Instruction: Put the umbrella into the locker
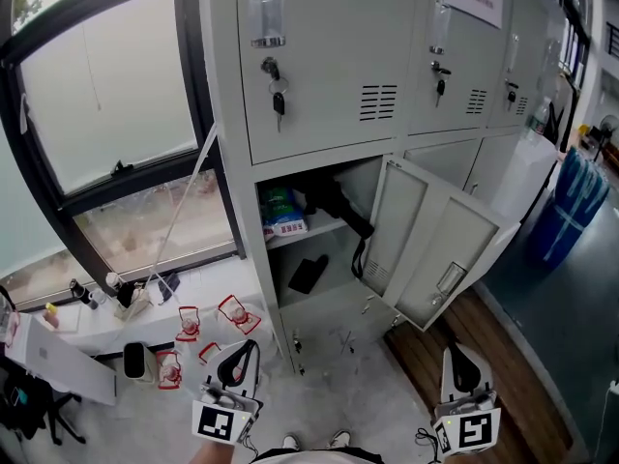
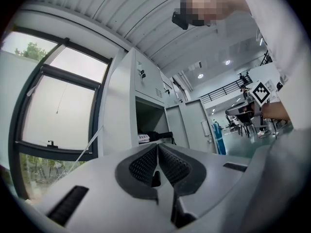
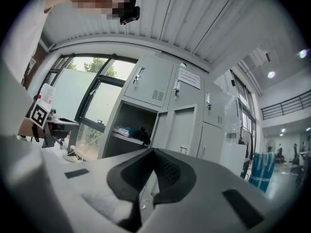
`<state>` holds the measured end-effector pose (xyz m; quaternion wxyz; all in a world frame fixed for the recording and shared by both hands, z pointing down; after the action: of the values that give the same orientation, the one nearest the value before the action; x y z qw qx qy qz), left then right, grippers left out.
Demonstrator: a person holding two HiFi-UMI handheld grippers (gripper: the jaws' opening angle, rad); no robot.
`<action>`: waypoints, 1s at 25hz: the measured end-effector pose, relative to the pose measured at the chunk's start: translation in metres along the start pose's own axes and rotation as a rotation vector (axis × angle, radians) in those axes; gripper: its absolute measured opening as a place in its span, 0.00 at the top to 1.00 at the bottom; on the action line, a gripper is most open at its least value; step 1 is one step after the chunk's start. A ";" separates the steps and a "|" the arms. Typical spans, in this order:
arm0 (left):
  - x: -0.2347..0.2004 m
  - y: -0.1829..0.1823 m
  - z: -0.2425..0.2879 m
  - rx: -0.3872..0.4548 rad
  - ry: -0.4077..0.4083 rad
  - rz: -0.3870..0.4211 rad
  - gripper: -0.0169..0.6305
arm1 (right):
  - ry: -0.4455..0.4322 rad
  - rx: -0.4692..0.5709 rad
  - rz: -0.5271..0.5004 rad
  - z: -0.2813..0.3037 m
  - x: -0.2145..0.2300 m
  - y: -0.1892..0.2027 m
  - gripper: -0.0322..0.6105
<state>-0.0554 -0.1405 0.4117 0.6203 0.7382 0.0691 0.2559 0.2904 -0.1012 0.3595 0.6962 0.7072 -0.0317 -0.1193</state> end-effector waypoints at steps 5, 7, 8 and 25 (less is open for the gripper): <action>-0.005 0.002 -0.004 -0.004 -0.020 0.006 0.93 | 0.027 -0.040 0.049 -0.018 0.002 0.007 0.92; -0.007 0.003 -0.007 -0.011 -0.028 0.006 0.93 | 0.038 -0.053 0.067 -0.021 0.002 0.009 0.92; -0.008 0.003 -0.008 -0.015 -0.030 0.005 0.93 | 0.039 -0.056 0.072 -0.021 0.001 0.010 0.92; -0.020 0.008 -0.020 -0.025 -0.060 -0.010 0.93 | -0.017 0.000 0.096 0.011 -0.022 0.000 0.92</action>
<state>-0.0831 -0.1332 0.4155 0.6324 0.7376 0.0509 0.2314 0.2668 -0.1071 0.3624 0.7007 0.7039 -0.0717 -0.0919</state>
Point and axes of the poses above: the fingertips, and each gripper's own axes: z forward along the fingers, x to its right, y out of its underside, the point moved 3 cm from there along -z, backward along the fingers, and after that the axes turned 9 degrees about z, right-handed, at the moved point
